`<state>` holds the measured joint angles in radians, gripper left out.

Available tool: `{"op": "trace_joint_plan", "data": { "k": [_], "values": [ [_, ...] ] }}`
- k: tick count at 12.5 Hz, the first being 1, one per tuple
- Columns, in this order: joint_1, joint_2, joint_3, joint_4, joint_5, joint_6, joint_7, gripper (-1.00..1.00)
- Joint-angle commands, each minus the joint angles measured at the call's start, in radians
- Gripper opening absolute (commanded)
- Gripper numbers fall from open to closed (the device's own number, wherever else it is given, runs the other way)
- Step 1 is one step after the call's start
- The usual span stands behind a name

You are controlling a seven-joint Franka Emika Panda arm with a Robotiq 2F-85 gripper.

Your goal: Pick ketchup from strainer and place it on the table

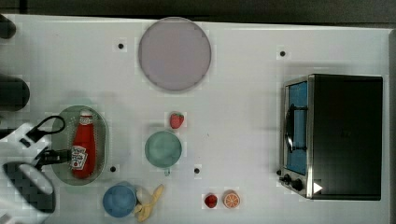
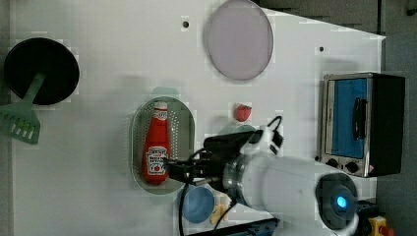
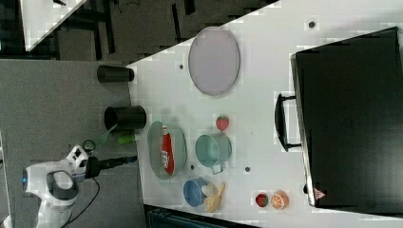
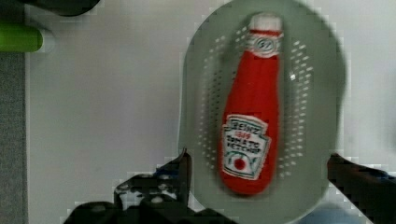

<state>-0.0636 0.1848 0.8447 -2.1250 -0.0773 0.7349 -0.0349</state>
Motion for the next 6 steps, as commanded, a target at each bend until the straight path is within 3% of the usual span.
{"op": "trace_joint_plan", "data": {
  "k": [1,6],
  "values": [
    [-0.018,0.088,-0.027,-0.060,-0.074,0.085,0.116,1.00],
    [-0.012,0.280,-0.033,-0.068,-0.214,0.198,0.237,1.00]
  ]
}}
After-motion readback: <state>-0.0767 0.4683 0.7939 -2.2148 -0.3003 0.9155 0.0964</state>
